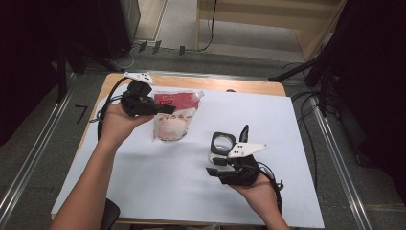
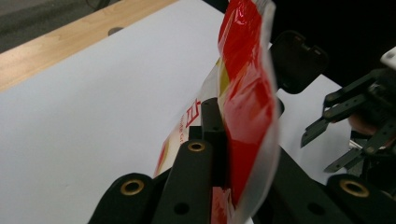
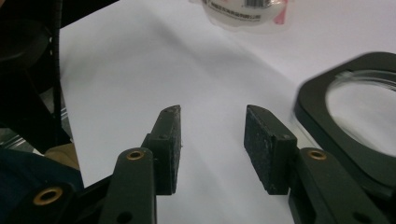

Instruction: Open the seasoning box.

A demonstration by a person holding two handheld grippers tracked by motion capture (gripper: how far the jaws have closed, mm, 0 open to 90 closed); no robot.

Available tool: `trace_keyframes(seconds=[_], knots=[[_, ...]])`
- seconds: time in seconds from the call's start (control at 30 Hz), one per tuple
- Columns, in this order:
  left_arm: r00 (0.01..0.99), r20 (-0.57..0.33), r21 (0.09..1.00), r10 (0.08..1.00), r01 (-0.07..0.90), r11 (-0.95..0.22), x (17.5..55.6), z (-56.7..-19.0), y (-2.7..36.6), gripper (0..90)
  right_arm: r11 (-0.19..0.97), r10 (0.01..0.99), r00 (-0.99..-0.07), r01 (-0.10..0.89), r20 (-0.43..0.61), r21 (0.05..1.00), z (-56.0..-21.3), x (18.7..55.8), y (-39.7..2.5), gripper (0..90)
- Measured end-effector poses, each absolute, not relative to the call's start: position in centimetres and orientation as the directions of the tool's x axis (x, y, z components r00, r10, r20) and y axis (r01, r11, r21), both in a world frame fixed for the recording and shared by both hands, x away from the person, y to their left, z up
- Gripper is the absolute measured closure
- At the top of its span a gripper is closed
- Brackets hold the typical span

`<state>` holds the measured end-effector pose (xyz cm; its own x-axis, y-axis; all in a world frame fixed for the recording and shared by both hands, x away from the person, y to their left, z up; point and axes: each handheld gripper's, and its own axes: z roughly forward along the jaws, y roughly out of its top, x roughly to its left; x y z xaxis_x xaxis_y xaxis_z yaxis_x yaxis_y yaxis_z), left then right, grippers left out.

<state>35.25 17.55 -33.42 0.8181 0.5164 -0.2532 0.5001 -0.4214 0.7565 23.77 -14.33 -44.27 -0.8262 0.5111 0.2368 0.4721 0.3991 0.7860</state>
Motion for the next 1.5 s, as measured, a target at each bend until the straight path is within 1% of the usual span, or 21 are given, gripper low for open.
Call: trace_keyframes(seconds=[0.13,0.33,0.5,0.77,0.97,1.2,1.23,1.5], knots=[[0.815,-0.277,0.762,0.510,0.509,-0.400,34.7,-32.7,18.2,90.0,0.389,0.491,-0.839,0.454,0.236,0.802,-44.1,24.0,-12.9,56.6],[0.819,-0.261,0.755,0.511,0.503,-0.420,33.8,-31.9,18.4,90.0,0.384,0.494,-0.835,0.460,0.243,0.800,-44.1,24.9,-10.7,56.8],[0.823,-0.247,0.761,0.512,0.492,-0.423,33.2,-31.5,18.8,90.0,0.397,0.486,-0.843,0.446,0.229,0.802,-44.4,25.5,-8.9,57.2],[0.814,-0.275,0.757,0.512,0.511,-0.407,32.6,-31.3,19.6,90.0,0.429,0.471,-0.857,0.431,0.211,0.794,-45.6,26.1,-6.0,58.2],[0.806,-0.275,0.757,0.524,0.518,-0.398,32.1,-31.2,20.1,90.0,0.426,0.467,-0.855,0.441,0.226,0.790,-46.8,26.9,-4.4,58.6],[0.804,-0.276,0.749,0.526,0.523,-0.407,31.9,-31.4,20.3,90.0,0.422,0.498,-0.840,0.453,0.217,0.785,-47.9,27.5,-3.1,56.7],[0.801,-0.293,0.746,0.522,0.533,-0.399,31.9,-31.4,20.3,90.0,0.419,0.503,-0.838,0.451,0.212,0.788,-48.0,27.6,-3.0,56.7],[0.800,-0.343,0.746,0.493,0.551,-0.374,31.7,-31.1,20.7,90.0,0.396,0.531,-0.826,0.441,0.191,0.806,-49.4,28.6,-1.8,55.6]])
